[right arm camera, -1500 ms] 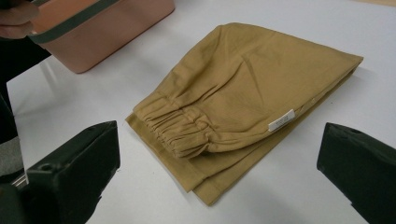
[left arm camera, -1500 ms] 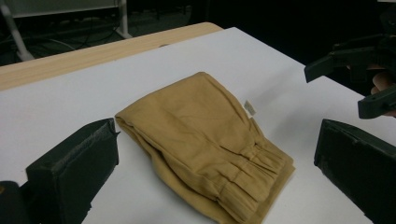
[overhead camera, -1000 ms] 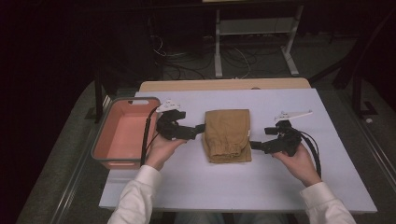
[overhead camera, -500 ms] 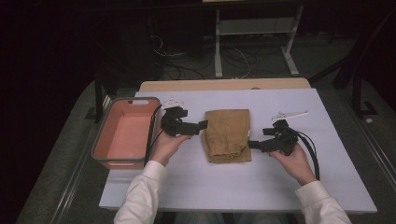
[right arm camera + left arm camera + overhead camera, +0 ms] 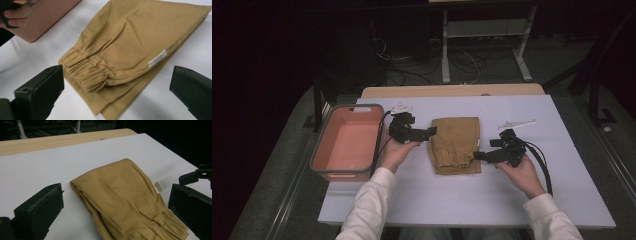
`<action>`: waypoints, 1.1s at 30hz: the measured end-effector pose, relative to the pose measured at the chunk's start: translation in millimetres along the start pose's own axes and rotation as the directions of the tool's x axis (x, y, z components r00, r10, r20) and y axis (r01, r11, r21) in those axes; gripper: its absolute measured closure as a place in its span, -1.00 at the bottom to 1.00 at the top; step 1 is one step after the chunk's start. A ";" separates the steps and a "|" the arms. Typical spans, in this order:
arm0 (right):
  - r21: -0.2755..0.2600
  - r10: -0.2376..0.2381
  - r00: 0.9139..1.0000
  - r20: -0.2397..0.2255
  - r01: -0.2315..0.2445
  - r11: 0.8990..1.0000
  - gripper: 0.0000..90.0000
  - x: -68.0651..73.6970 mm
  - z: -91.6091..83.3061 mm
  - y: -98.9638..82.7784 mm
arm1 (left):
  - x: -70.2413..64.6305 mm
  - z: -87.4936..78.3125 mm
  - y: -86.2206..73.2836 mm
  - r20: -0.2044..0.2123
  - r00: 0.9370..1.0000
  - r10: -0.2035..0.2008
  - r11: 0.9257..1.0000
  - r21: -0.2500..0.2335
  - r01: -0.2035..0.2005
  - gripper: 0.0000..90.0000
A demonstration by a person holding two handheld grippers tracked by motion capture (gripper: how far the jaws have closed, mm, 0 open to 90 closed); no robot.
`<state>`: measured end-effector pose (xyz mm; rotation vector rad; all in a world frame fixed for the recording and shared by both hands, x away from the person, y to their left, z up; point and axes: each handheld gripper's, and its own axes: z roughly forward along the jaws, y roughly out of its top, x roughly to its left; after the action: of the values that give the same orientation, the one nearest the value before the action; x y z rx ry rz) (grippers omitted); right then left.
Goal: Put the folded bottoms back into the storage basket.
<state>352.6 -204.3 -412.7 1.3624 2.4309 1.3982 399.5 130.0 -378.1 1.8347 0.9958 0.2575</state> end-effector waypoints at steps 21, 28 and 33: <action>0.027 0.026 0.999 0.033 -0.027 0.999 -1.00 2.1 15.4 -2.3 | 13.9 29.4 -10.3 0.009 0.998 -0.057 0.998 0.016 0.057 -0.92; 0.035 0.063 0.995 0.075 -0.066 0.997 -0.86 1.8 21.0 -3.0 | 16.9 41.3 -12.1 0.015 0.997 -0.071 0.997 0.024 0.071 -0.88; 0.045 0.096 0.992 0.087 -0.101 0.994 -0.74 2.0 26.1 -4.0 | 20.3 48.8 -14.6 0.010 0.997 -0.082 0.996 0.040 0.082 -0.82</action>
<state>359.4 -185.8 -430.3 1.5392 2.3901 1.2792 432.7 114.9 -419.0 1.8240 1.0728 0.1784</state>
